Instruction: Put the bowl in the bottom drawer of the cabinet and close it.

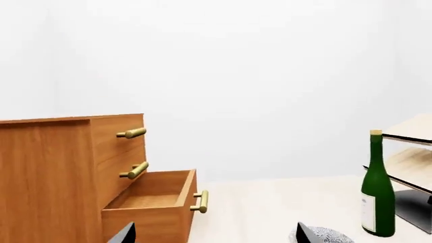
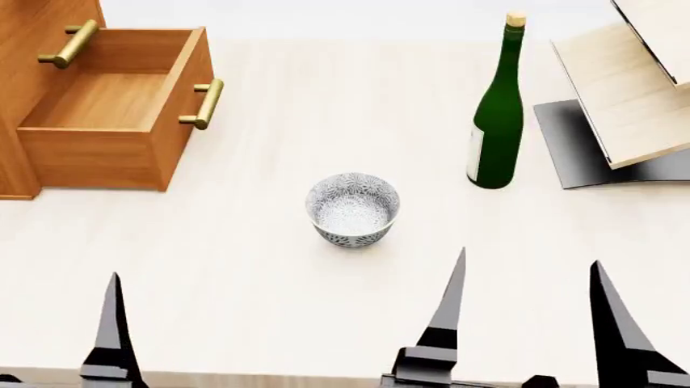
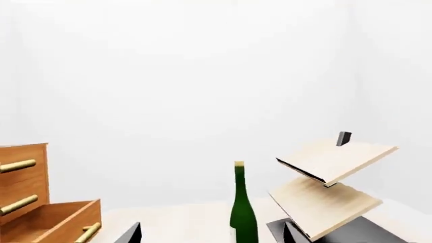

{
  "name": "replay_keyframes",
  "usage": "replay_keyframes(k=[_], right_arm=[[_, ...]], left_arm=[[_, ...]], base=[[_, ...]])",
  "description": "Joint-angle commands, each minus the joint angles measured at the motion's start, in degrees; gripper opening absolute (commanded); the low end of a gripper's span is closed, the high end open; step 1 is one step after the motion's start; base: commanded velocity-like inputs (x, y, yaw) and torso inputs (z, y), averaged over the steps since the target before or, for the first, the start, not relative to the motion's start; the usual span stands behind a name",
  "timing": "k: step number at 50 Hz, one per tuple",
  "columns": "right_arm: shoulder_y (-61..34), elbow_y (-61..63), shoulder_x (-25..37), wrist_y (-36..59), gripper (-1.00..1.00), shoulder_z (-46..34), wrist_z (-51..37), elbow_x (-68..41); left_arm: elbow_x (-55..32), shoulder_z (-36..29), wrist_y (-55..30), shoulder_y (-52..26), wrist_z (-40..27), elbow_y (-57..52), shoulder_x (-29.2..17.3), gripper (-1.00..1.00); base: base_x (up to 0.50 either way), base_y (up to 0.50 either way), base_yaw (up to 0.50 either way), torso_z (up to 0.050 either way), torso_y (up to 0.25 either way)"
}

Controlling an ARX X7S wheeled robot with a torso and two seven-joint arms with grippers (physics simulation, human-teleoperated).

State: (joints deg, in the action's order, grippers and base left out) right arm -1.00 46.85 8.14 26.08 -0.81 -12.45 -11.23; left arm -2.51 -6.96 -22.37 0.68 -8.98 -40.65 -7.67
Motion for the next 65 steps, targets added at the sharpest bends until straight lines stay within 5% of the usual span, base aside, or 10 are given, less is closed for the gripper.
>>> replay_keyframes(k=[1, 15, 28, 32, 37, 40, 45, 50, 65], right_arm=[[-1.1, 8.2, 1.3, 5.5, 1.00, 1.9, -1.7, -3.0], [-1.7, 9.5, 2.5, 7.1, 1.00, 0.3, -2.9, -3.0], [-1.8, 10.3, 3.5, 7.5, 1.00, -1.1, -3.9, -2.8], [-1.8, 10.2, 4.0, 7.1, 1.00, -1.8, -4.0, -2.4], [-2.0, 10.8, 4.8, 7.4, 1.00, -2.6, -4.2, -2.0], [-2.1, 10.8, 5.0, 7.4, 1.00, -2.9, -4.4, -2.0], [-2.2, 10.2, 5.3, 6.9, 1.00, -4.1, -4.5, -1.4], [-4.4, 10.2, 6.3, 12.8, 1.00, -6.3, -6.3, 0.4], [-3.8, 10.1, 7.4, 10.9, 1.00, -6.3, -6.9, -1.0]], left_arm=[[-1.2, 0.5, -7.2, -1.1, -1.0, -9.5, -0.8, 1.00], [-2.0, -1.1, -14.4, -3.1, -1.9, -15.7, -2.1, 1.00], [-2.6, -4.3, -19.0, 2.6, -3.0, -19.3, -5.7, 1.00], [-10.2, -7.0, -18.5, 2.0, -11.8, -19.3, -11.6, 1.00], [-24.7, -16.8, -13.2, -2.6, -32.6, -19.3, -26.7, 1.00], [-27.0, -20.3, -11.0, -3.0, -37.2, -19.2, -30.1, 1.00], [-27.9, -19.3, -5.4, 0.3, -36.8, -17.4, -30.9, 1.00], [-28.1, -19.2, -5.9, 0.4, -37.7, -17.0, -31.2, 1.00], [-28.6, -19.8, -5.5, 0.2, -38.1, -15.3, -30.8, 1.00]], base=[[0.00, 0.00, 0.00, 0.000, 0.000], [0.00, 0.00, 0.00, 0.000, 0.000], [0.00, 0.00, 0.00, 0.000, 0.000], [0.00, 0.00, 0.00, 0.000, 0.000], [0.00, 0.00, 0.00, 0.000, 0.000], [0.00, 0.00, 0.00, 0.000, 0.000], [0.00, 0.00, 0.00, 0.000, 0.000], [0.00, 0.00, 0.00, 0.000, 0.000], [0.26, 0.00, 0.00, 0.000, 0.000]])
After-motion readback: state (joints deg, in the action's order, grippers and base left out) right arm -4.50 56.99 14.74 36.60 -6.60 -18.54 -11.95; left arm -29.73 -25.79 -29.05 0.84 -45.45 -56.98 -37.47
